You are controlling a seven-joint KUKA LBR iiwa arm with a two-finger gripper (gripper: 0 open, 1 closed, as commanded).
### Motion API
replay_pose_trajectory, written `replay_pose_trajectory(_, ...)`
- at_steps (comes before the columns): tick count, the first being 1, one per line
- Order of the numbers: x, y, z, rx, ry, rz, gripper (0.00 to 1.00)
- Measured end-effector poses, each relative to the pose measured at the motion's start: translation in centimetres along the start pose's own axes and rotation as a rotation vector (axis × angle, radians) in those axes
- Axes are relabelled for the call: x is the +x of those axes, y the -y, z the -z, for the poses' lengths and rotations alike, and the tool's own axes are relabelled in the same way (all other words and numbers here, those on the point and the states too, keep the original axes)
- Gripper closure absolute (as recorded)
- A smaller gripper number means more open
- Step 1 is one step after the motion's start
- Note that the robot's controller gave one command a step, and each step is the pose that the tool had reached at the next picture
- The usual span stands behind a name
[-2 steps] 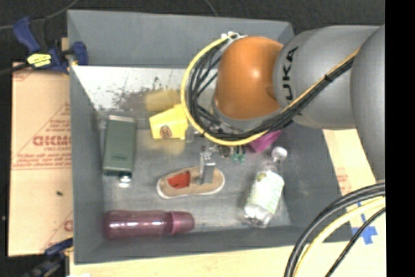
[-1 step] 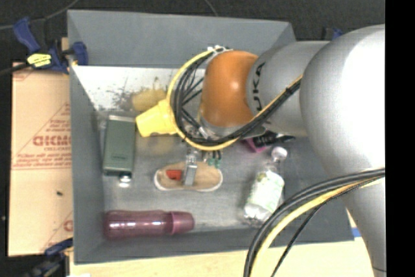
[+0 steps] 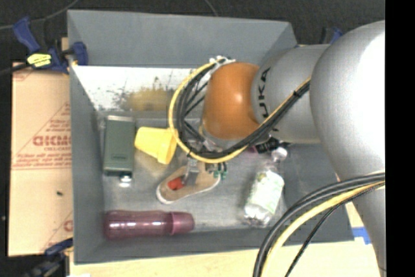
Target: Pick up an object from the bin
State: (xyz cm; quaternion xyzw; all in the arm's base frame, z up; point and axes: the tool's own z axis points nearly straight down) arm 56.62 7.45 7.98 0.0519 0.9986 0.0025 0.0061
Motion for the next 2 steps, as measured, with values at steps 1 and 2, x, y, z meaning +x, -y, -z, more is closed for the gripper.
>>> replay_pose_trajectory(1,0.0,0.0,0.0,-0.001,0.0,-0.001,1.0)
replay_pose_trajectory(2,-1.5,-1.4,3.0,-0.002,0.007,0.006,1.0)
